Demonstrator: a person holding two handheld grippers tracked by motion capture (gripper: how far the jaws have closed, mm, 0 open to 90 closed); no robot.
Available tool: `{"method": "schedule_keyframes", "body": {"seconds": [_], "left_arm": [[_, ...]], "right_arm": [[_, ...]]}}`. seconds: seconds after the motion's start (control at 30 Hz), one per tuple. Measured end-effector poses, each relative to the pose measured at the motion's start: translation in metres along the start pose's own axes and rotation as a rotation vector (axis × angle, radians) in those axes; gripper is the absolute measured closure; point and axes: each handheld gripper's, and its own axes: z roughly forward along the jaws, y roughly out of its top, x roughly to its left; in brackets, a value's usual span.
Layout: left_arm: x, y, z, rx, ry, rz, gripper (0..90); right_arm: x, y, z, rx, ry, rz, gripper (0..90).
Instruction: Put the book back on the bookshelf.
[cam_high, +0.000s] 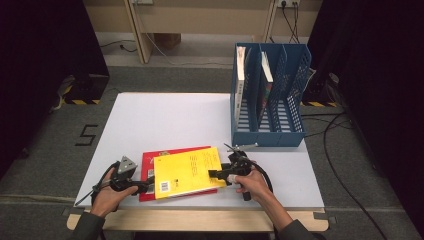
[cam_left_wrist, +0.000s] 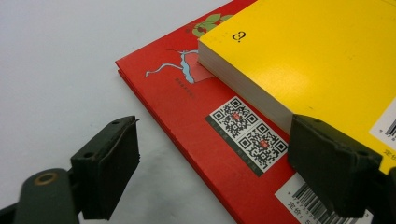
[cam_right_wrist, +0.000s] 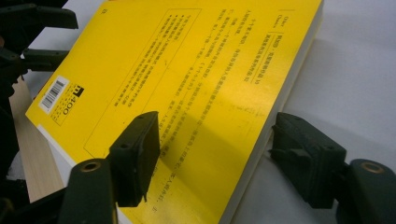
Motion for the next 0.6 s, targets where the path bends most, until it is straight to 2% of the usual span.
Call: {"method": "schedule_keyframes", "body": {"seconds": [0.1, 0.2, 0.3, 0.43, 0.5, 0.6], "left_arm": [[-0.002, 0.000, -0.001, -0.001, -0.011, 0.012, 20.5], [-0.005, 0.001, -0.002, -0.011, -0.018, 0.026, 26.9], [-0.008, 0.001, -0.003, -0.013, -0.023, 0.053, 33.6], [-0.010, 0.002, -0.003, -0.015, -0.015, 0.066, 35.5], [-0.012, 0.002, -0.002, -0.022, -0.026, 0.066, 38.7], [-0.017, 0.004, -0.001, -0.026, -0.023, 0.090, 46.8]], "right_arm": [[-0.007, 0.000, -0.003, -0.037, 0.021, 0.038, 47.6], [-0.008, 0.003, -0.007, -0.076, 0.023, 0.023, 54.8], [-0.009, 0.006, -0.011, -0.109, 0.056, 0.034, 57.4], [-0.012, 0.011, -0.014, -0.126, 0.101, 0.039, 58.6], [-0.012, 0.016, -0.017, -0.140, 0.118, 0.050, 60.8], [-0.008, 0.031, -0.026, -0.169, 0.124, 0.012, 63.1]]}}
